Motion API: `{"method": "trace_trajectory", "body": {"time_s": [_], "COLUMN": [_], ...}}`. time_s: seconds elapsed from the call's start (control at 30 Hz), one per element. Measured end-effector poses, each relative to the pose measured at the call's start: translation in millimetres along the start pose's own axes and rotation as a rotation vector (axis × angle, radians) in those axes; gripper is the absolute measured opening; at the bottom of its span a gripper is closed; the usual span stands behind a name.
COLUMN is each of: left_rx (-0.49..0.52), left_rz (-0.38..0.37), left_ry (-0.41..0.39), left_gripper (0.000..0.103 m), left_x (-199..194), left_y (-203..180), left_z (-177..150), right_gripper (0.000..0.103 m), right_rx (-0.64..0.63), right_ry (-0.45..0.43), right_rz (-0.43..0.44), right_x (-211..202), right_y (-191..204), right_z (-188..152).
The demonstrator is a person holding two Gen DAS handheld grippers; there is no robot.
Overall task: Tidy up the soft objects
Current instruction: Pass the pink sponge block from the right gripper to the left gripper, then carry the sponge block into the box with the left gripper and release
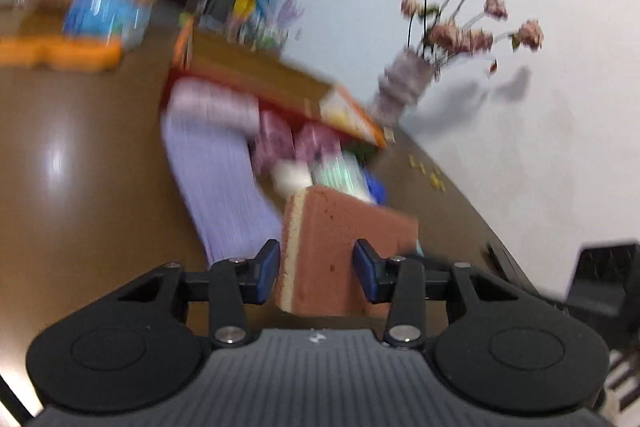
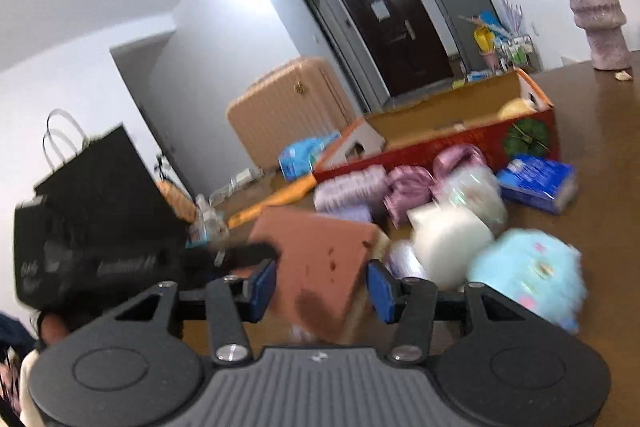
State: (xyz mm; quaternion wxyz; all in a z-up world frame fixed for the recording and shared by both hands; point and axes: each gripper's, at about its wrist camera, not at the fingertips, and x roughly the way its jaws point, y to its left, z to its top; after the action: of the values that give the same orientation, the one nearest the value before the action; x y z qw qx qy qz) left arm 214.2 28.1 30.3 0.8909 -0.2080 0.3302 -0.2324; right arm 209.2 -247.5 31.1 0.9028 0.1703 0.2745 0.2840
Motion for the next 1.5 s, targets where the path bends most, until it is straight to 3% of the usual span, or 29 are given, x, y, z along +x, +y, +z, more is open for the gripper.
{"method": "trace_trajectory", "body": {"time_s": [0.17, 0.33, 0.6, 0.67, 0.8, 0.97, 1.1, 1.23, 1.33, 1.5], "left_rx": [-0.021, 0.033, 0.009, -0.001, 0.007, 0.046, 0.108, 0.106, 0.092, 0.101], "left_rz": [0.018, 0.077, 0.069, 0.052, 0.064, 0.023, 0.014, 0.048, 0.115, 0.260], "left_ry": [0.063, 0.029, 0.062, 0.086, 0.050, -0.012, -0.078, -0.088, -0.059, 0.044], "left_gripper": [0.042, 0.049, 0.048, 0.039, 0.032, 0.032, 0.031, 0.030, 0.029, 0.029], "left_x": [3.1, -4.0, 3.5, 7.5, 9.0, 16.9, 43.0, 99.1, 151.6, 236.6], "left_y": [-12.9, -20.5, -19.4, -17.4, -18.8, -21.5, -16.6, 8.3, 34.4, 81.8], "left_z": [-48.5, -48.8, -44.4, -45.4, -36.5, 17.3, 100.1, 199.3, 258.8, 308.3], "right_gripper": [0.050, 0.050, 0.049, 0.036, 0.030, 0.027, 0.027, 0.027, 0.027, 0.026], "right_rx": [-0.017, -0.009, 0.047, 0.060, 0.071, 0.052, -0.005, -0.004, 0.042, 0.131], "right_ry": [0.060, 0.031, 0.032, 0.053, 0.048, -0.030, -0.076, -0.062, -0.003, 0.139], "right_rz": [-0.031, -0.046, -0.068, -0.051, -0.060, -0.053, -0.062, -0.068, -0.084, -0.148], "right_x": [-14.6, -26.0, -22.9, -16.1, -12.4, -8.4, 27.6, 103.5, 176.5, 295.4], "right_y": [-9.7, -12.7, -25.5, -27.6, -28.2, -24.5, -28.1, -51.5, -77.7, -122.5], "right_z": [-25.0, -36.2, -41.6, -43.7, -40.1, 6.4, 76.9, 163.8, 220.6, 263.8]}}
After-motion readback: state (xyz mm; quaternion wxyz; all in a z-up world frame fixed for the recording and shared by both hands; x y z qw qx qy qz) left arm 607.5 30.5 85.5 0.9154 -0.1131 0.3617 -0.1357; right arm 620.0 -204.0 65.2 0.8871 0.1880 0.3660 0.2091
